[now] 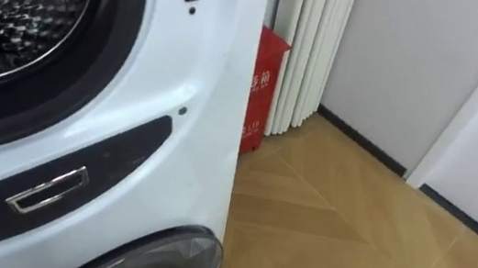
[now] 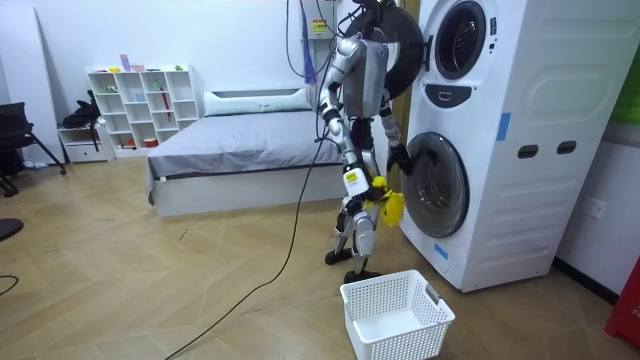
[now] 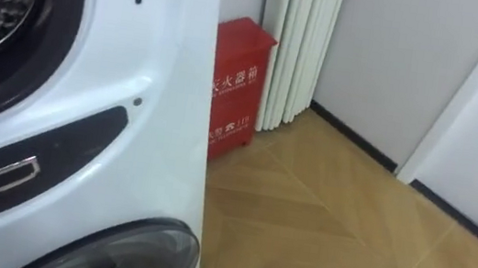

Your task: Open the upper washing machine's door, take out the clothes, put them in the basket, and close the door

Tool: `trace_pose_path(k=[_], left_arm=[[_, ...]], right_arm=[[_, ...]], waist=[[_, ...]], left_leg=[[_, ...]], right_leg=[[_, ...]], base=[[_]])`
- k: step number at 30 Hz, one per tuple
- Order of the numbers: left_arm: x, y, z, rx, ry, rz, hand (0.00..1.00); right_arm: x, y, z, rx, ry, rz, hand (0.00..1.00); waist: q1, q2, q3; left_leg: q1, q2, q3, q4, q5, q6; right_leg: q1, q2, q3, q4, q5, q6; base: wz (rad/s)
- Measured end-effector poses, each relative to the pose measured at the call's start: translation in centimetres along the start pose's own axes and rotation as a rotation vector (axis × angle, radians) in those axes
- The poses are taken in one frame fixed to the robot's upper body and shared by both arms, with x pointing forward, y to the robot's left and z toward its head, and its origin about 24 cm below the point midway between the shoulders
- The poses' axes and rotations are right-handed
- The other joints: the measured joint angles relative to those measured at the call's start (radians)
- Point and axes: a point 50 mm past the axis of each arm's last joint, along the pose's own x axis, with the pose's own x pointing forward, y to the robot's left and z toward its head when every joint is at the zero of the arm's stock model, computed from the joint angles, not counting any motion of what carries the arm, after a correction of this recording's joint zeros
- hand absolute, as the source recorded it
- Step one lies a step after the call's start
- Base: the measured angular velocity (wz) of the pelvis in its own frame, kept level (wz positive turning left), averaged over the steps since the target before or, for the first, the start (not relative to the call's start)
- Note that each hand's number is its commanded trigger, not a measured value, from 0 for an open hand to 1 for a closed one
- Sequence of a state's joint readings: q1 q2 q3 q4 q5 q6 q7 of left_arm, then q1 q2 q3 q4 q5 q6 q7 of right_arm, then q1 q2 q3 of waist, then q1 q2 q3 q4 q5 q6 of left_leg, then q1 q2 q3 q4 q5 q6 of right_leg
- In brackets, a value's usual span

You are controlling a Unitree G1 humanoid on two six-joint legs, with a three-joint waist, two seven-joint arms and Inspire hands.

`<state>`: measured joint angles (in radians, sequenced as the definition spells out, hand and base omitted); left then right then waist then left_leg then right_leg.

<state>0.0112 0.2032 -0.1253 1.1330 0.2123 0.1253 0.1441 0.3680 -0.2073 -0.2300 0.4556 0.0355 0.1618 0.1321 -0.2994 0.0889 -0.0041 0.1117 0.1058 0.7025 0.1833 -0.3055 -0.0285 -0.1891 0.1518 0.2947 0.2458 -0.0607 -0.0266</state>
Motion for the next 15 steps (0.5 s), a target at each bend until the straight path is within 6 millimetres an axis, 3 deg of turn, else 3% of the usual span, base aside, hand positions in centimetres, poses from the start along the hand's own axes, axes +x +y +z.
trace_pose_path(k=[2,4,5,7,10,12,15], left_arm=[[0.0,-0.2,0.1,-0.031,-0.010,-0.005,0.00],[-0.1,-0.4,0.1,-0.036,-0.018,-0.015,0.00],[-0.1,-0.6,-0.1,-0.048,-0.015,-0.019,0.00],[-0.1,-0.6,0.0,-0.070,-0.013,-0.022,0.00],[-0.1,-0.6,-0.1,-0.101,-0.008,-0.022,0.00],[-0.1,-0.9,-0.1,-0.124,-0.004,-0.025,0.00],[-0.2,-1.6,0.6,-0.172,-0.017,-0.039,0.00]], right_arm=[[0.7,0.1,0.0,0.042,0.022,-0.020,1.00],[1.3,0.2,0.8,0.062,0.004,-0.042,1.00],[1.7,0.3,1.6,0.066,-0.024,-0.052,1.00],[2.6,0.6,3.0,0.078,-0.064,-0.065,1.00],[3.4,1.1,4.4,0.091,-0.092,-0.064,1.00],[4.0,1.2,6.1,0.099,-0.137,-0.075,1.00],[4.3,0.9,7.0,0.140,-0.155,-0.112,1.00]], waist=[[0.001,0.019,-0.0002],[0.003,0.047,0.0054],[0.003,0.064,0.0051],[0.003,0.089,0.0117],[0.005,0.099,0.0108],[0.002,0.103,0.0104],[0.003,0.114,0.0101]], left_leg=[[-0.021,-0.003,-0.001,0.003,0.000,0.001],[-0.046,-0.013,-0.006,0.004,0.001,0.004],[-0.062,-0.015,-0.031,0.004,0.003,0.007],[-0.086,-0.031,-0.084,0.004,0.007,0.013],[-0.118,-0.034,-0.105,0.005,0.013,0.022],[-0.163,-0.051,-0.116,0.011,0.021,0.034],[-0.202,-0.059,-0.131,0.022,0.027,0.043]], right_leg=[[-0.021,-0.003,0.001,0.006,-0.002,0.003],[-0.047,-0.006,0.001,0.016,-0.003,0.005],[-0.071,-0.008,-0.001,0.029,-0.004,0.007],[-0.100,-0.010,0.002,0.042,-0.005,0.008],[-0.139,-0.014,0.003,0.065,-0.010,0.010],[-0.192,-0.025,0.001,0.090,-0.019,0.014],[-0.231,-0.035,-0.013,0.102,-0.021,0.015]], base=[[0.00],[-0.02],[-0.06],[-0.03],[0.06],[0.07],[0.15]])
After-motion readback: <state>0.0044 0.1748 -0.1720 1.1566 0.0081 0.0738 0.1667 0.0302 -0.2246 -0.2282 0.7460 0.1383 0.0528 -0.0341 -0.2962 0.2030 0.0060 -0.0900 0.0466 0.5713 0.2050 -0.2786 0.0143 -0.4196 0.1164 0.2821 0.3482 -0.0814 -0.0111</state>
